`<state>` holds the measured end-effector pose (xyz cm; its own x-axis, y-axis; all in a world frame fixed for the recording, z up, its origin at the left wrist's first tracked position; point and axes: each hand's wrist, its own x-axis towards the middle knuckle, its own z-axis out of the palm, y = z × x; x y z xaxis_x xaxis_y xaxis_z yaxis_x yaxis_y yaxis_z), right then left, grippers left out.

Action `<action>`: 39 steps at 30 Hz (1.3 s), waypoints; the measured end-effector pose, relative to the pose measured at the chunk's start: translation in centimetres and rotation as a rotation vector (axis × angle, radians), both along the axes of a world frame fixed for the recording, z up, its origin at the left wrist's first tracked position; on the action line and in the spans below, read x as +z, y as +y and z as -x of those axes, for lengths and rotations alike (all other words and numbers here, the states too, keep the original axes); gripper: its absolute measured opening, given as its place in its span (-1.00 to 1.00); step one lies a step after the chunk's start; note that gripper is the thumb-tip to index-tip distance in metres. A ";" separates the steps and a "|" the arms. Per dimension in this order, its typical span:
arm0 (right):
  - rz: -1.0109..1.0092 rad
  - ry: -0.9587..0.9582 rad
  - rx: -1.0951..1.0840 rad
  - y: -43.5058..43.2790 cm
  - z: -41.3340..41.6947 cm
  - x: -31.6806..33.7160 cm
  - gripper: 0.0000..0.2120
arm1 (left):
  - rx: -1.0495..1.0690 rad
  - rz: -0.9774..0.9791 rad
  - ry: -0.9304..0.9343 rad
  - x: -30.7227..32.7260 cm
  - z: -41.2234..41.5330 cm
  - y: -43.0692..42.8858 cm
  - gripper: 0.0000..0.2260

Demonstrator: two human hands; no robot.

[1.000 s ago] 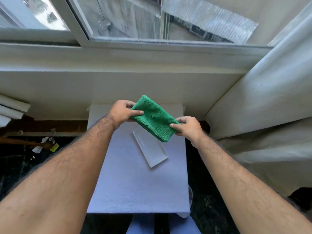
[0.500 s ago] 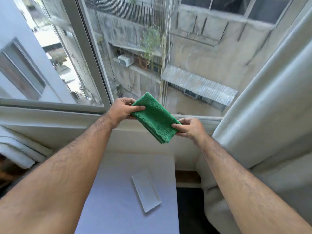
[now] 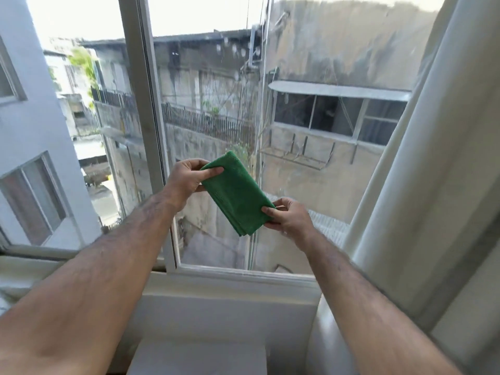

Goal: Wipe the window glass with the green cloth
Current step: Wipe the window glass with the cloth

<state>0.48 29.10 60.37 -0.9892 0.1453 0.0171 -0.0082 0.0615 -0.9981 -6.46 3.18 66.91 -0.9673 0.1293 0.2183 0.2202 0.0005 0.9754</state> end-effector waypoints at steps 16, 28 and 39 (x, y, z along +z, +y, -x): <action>-0.354 0.310 0.017 -3.4 5.1 17.6 -0.92 | 0.183 0.004 0.460 20.0 4.3 0.5 -0.84; -1.164 0.902 -0.922 10.8 9.9 22.4 -0.22 | 0.440 0.373 0.758 25.6 10.8 0.5 -0.72; -1.373 0.895 -0.824 17.3 13.6 21.2 0.08 | 0.944 0.670 1.252 21.9 13.3 3.2 -0.92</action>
